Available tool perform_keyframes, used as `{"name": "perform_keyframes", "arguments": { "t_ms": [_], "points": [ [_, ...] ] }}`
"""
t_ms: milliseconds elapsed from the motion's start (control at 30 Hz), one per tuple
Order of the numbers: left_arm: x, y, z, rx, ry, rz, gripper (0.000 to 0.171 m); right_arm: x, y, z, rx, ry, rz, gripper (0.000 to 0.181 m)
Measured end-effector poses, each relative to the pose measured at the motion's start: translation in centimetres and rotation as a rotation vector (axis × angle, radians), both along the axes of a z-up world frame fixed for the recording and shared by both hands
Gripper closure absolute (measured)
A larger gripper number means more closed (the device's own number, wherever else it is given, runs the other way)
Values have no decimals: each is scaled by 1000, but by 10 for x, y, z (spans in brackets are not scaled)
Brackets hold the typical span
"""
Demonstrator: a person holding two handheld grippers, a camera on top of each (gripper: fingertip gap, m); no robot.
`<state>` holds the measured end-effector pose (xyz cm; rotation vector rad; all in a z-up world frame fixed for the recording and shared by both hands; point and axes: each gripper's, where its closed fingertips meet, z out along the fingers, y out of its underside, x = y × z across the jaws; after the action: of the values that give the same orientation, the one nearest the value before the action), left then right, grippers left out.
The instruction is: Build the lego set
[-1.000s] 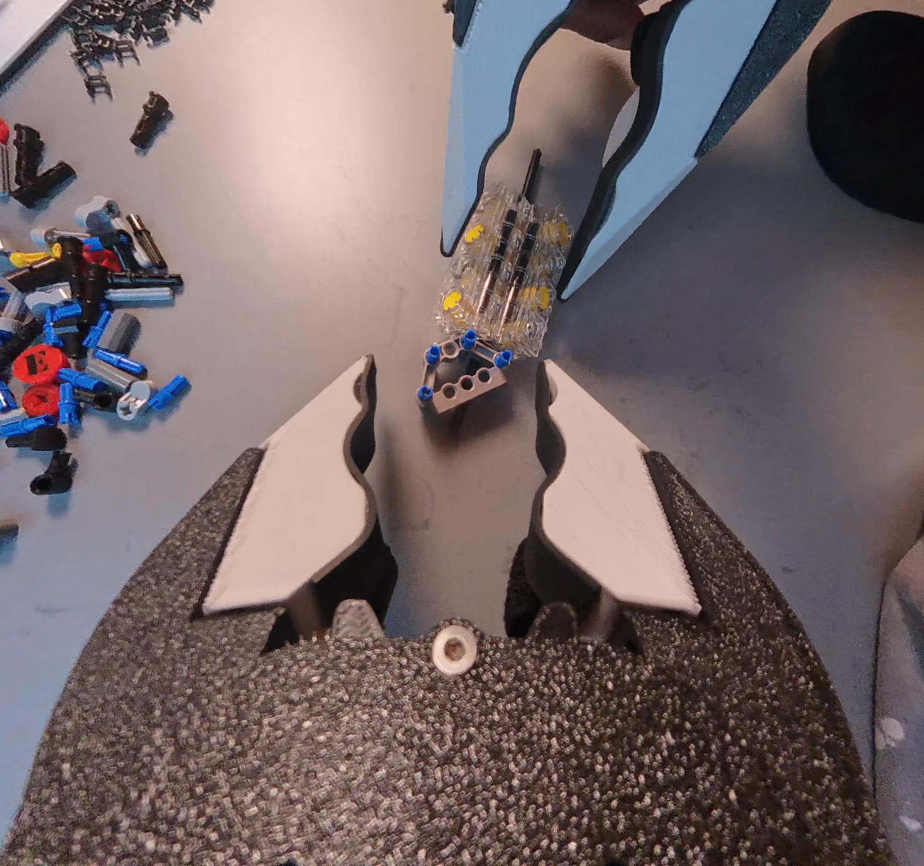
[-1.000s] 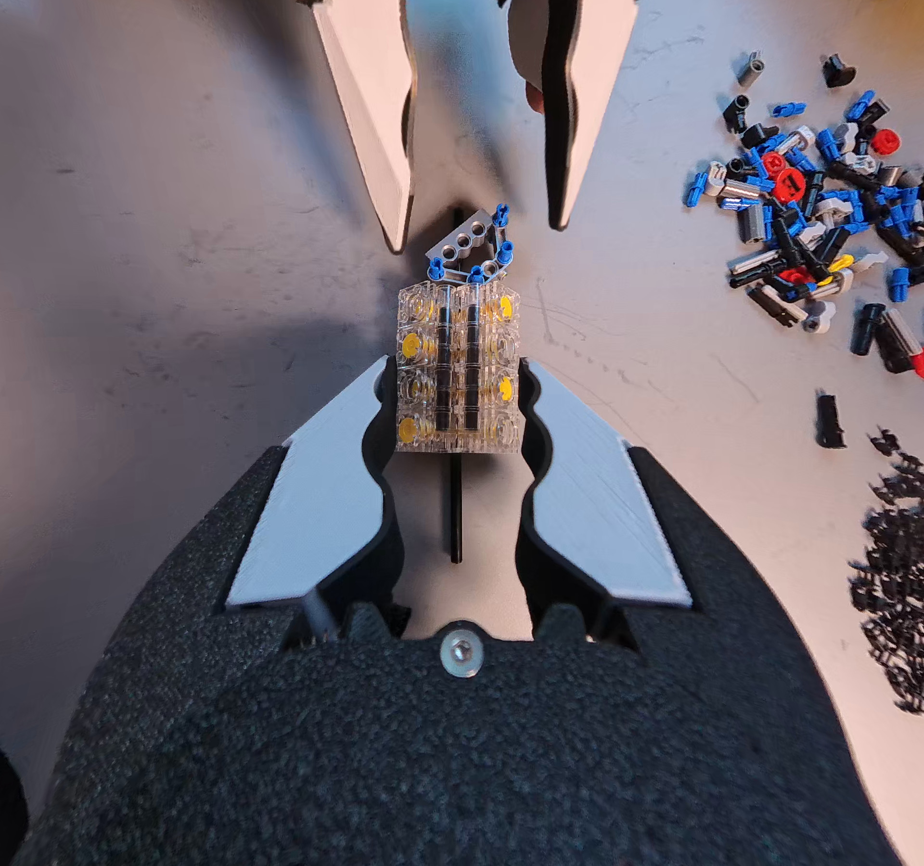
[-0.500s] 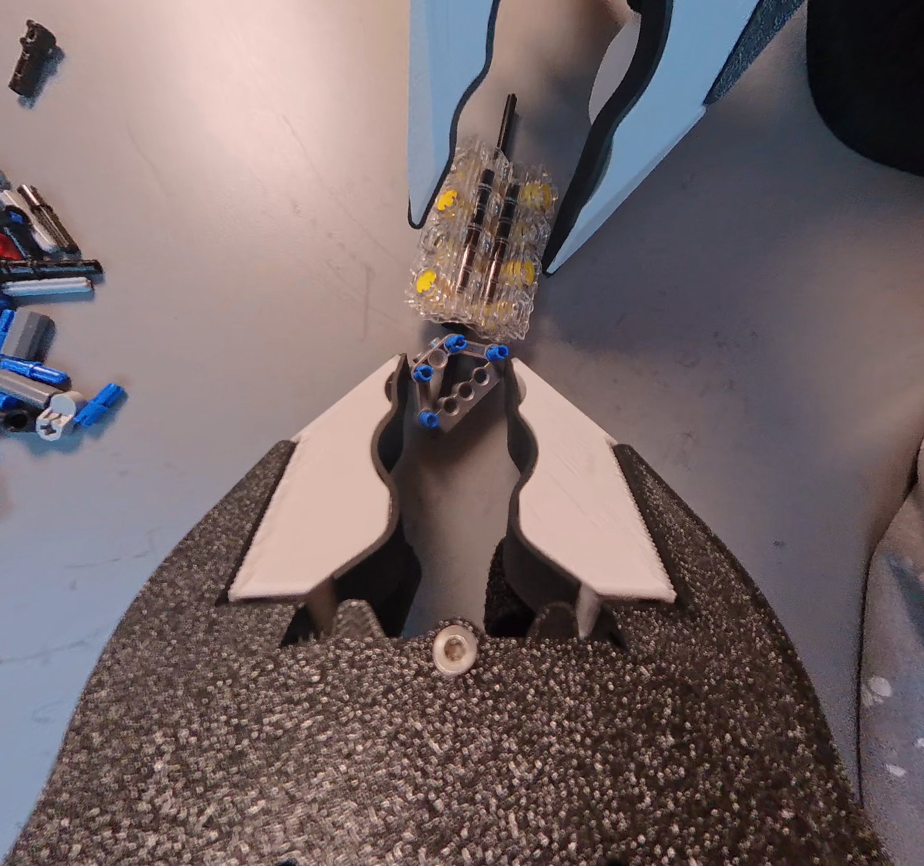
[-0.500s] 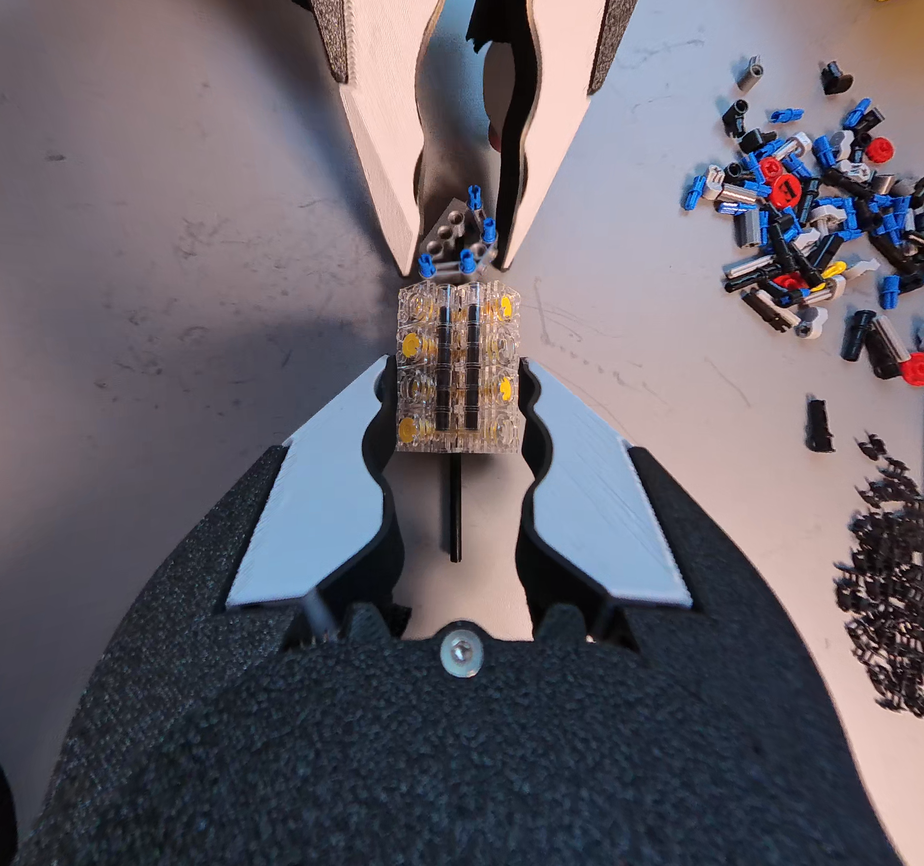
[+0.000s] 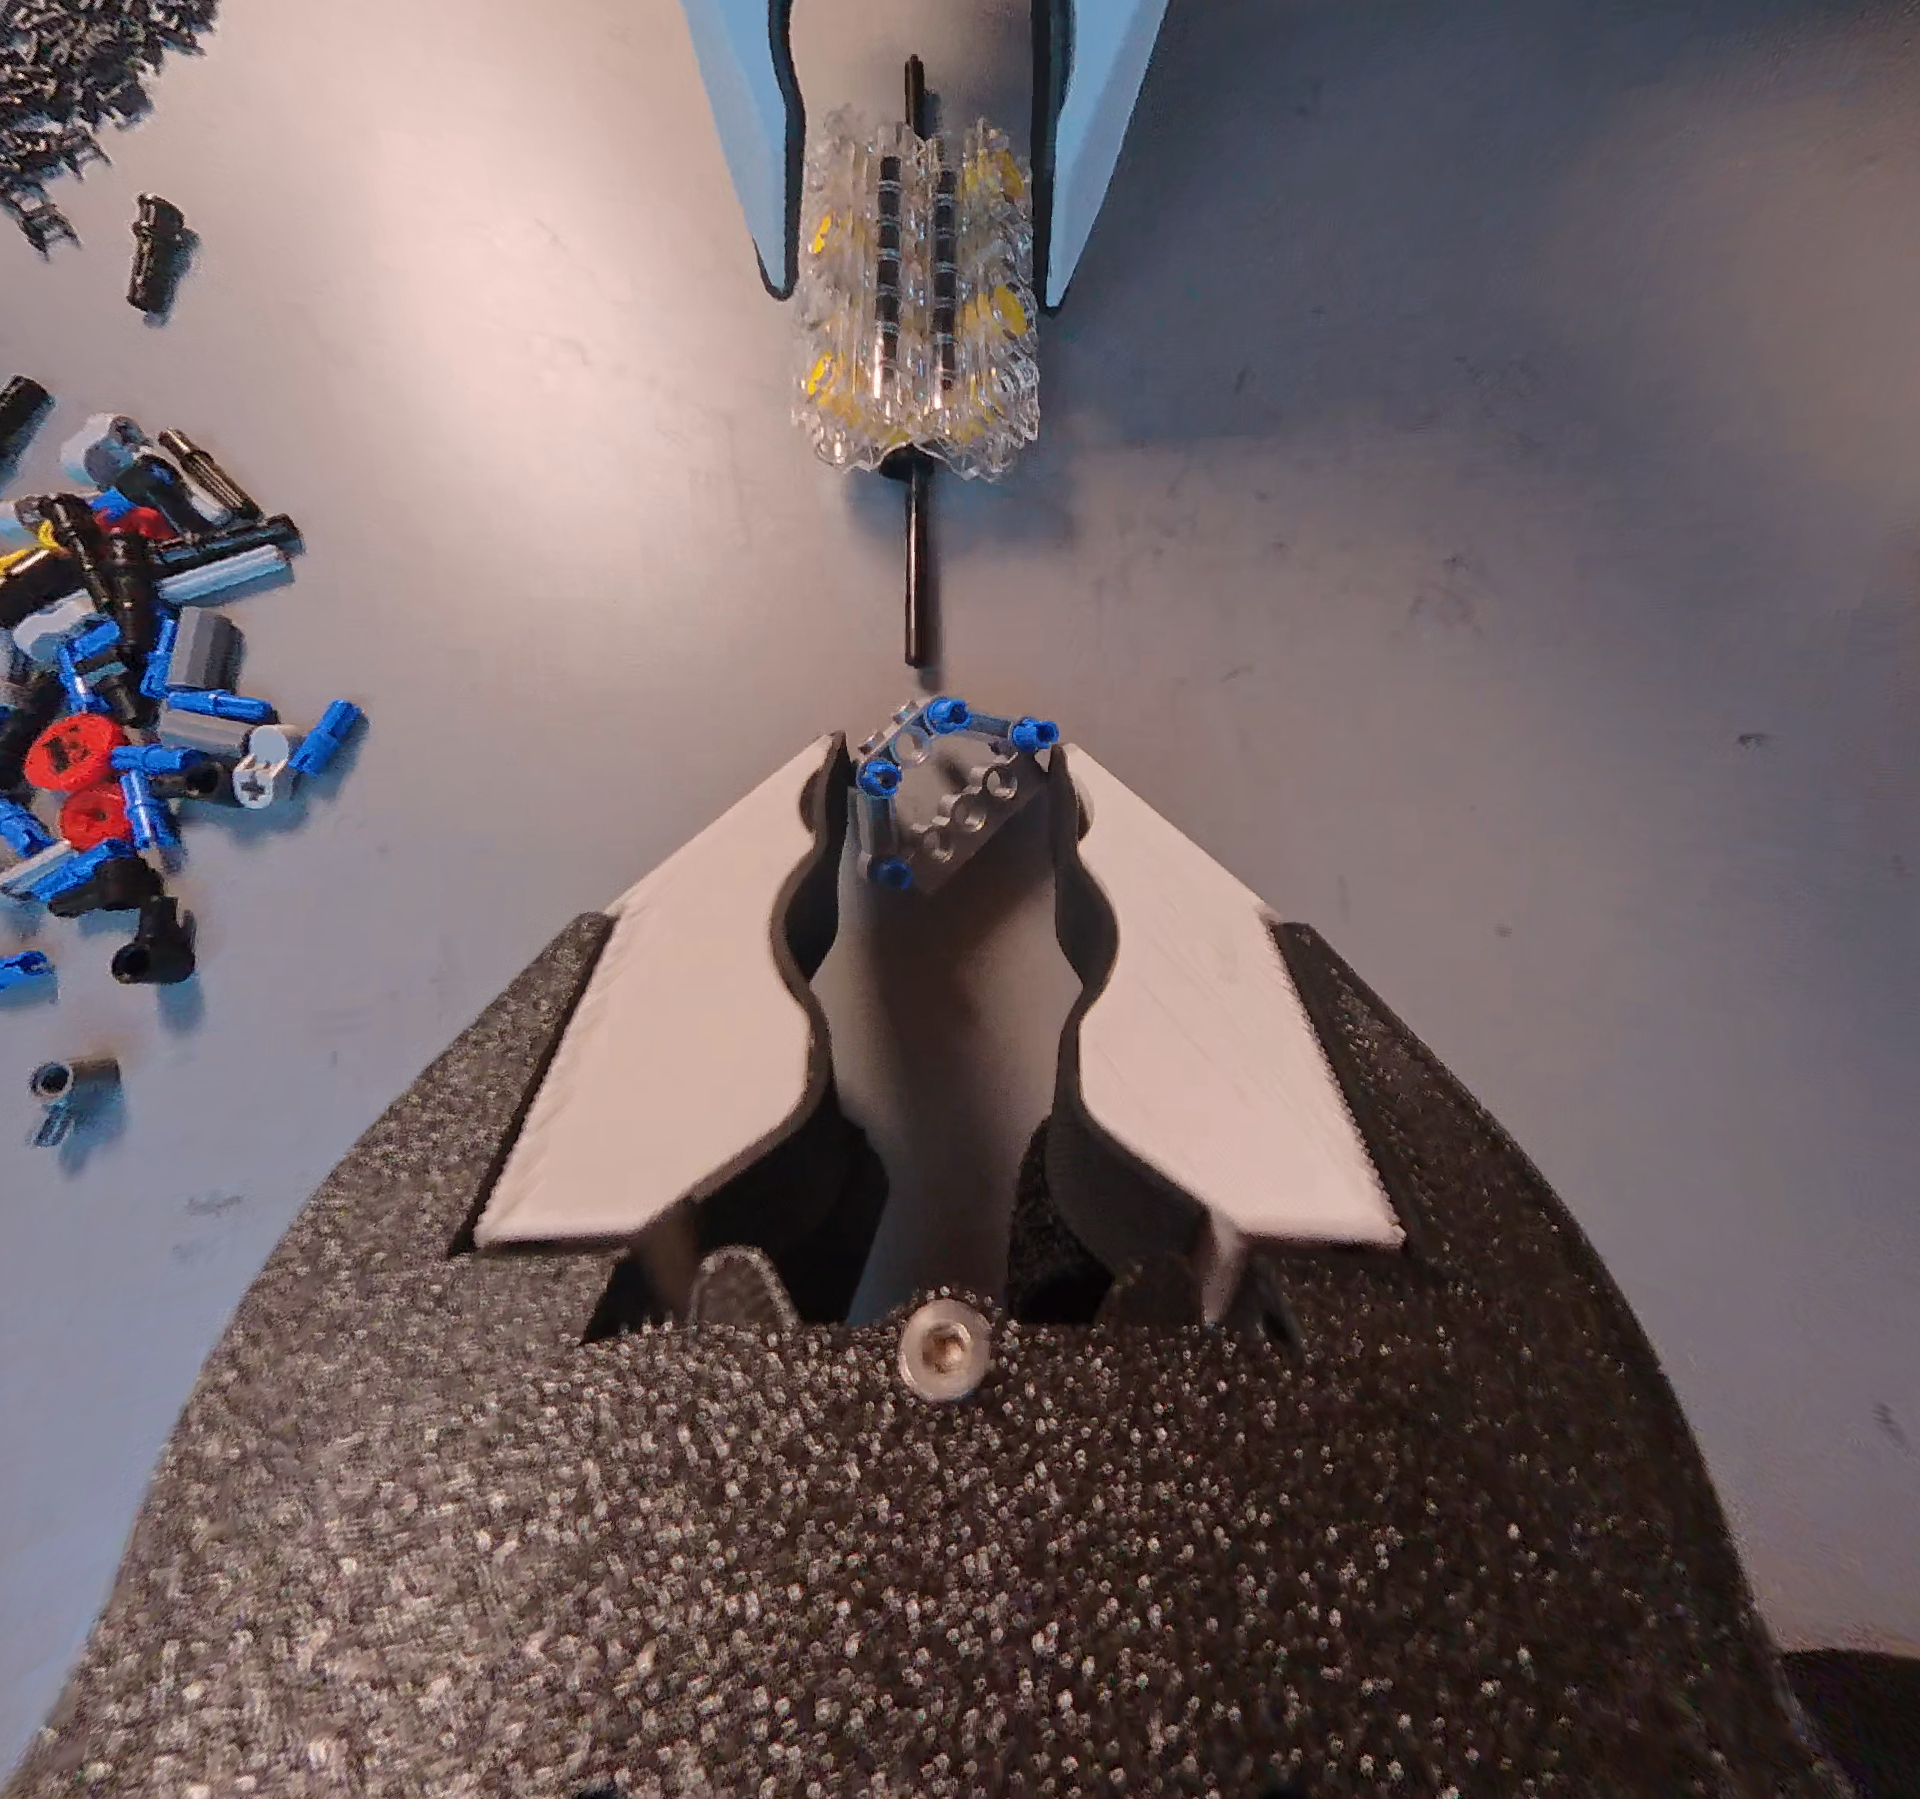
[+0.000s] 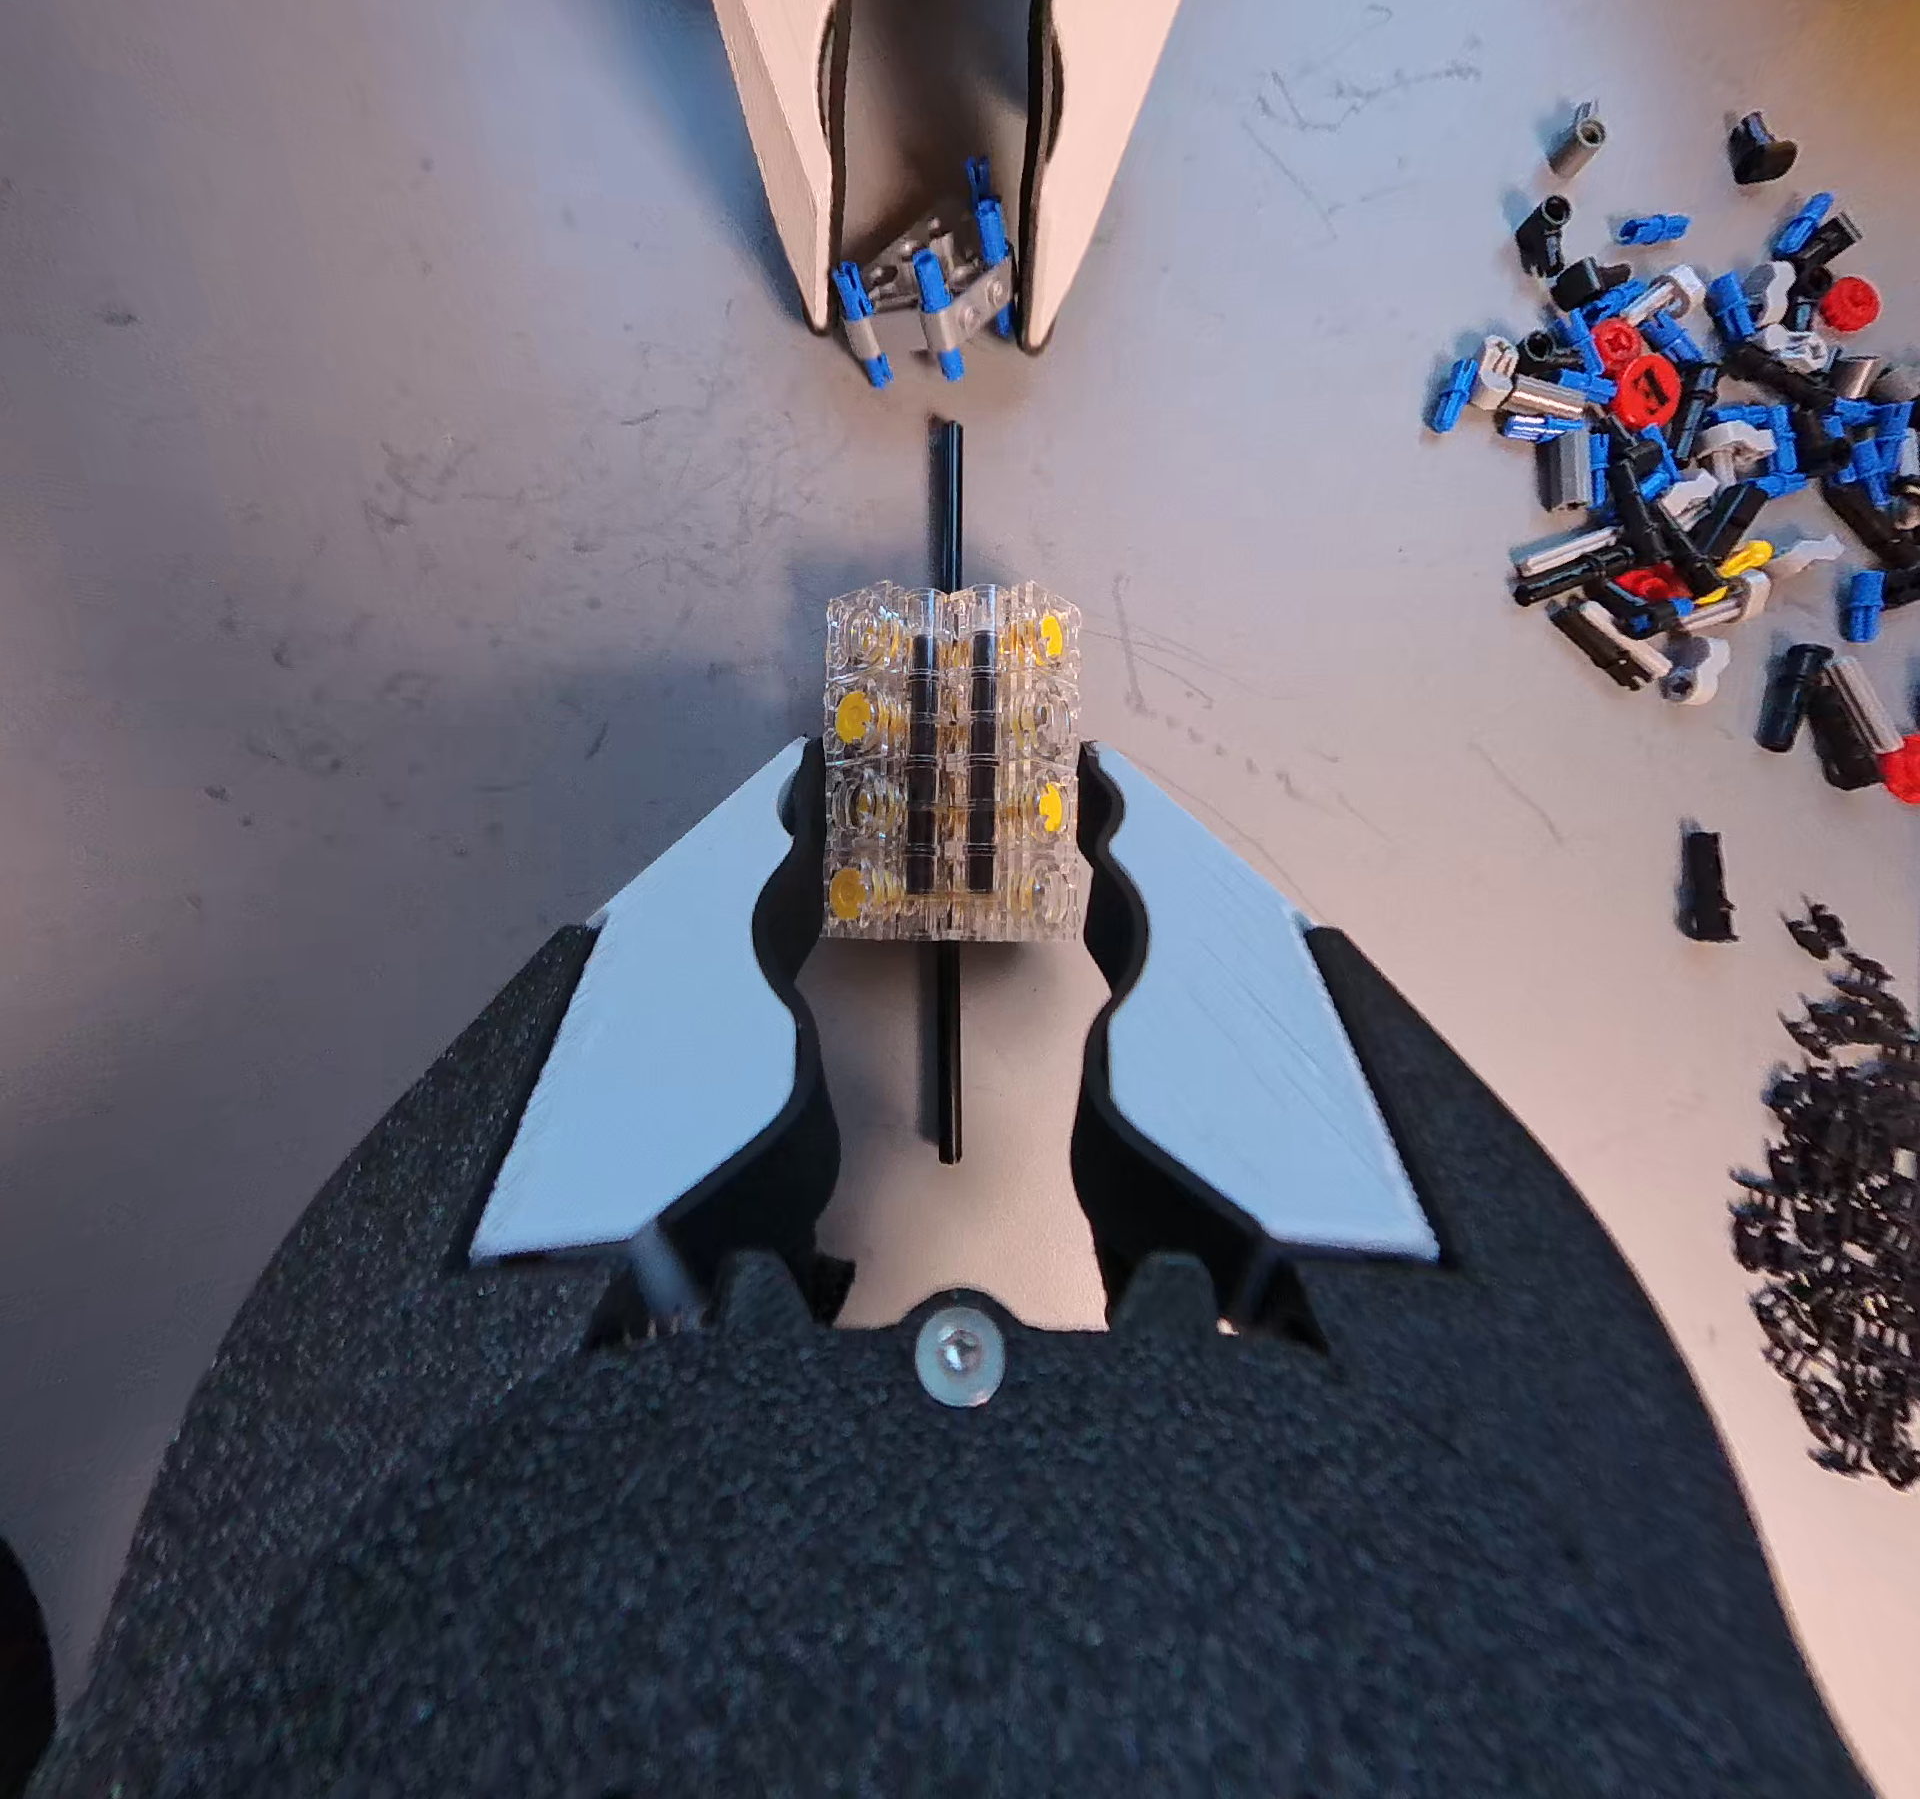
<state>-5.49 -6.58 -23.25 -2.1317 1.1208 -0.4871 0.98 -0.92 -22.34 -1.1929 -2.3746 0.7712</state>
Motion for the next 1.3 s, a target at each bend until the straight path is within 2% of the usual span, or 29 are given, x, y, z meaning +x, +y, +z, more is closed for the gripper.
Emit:
{"name": "perform_keyframes", "arguments": {
  "t_ms": [233, 500, 667, 867, 967, 1100, 1300],
  "points": [
    [-11, -14, -4, 6, -7, -18, 134, 0, 0, 0, 10, -4, -5, 135],
    [-20, -18, -1, -73, -4, 32, 126, 0, 0, 0, 17, -7, -9, 135],
    [-30, -23, 3, -128, -8, 111, 122, 0, 0, 0, 15, -6, -8, 135],
    [-23, -16, 10, -154, -17, 235, 121, 0, 0, 0, 23, -14, -2, 135],
    [-18, -11, 18, -145, -38, 287, 124, 0, 0, 0, 28, -13, -4, 135],
    [-23, -11, 16, -139, 0, 316, 131, -2, 0, 5, 13, 4, -11, 133],
    [-33, -11, 12, -192, -100, 358, 144, -3, -3, 14, 10, 24, -9, 132]
  ]
}}
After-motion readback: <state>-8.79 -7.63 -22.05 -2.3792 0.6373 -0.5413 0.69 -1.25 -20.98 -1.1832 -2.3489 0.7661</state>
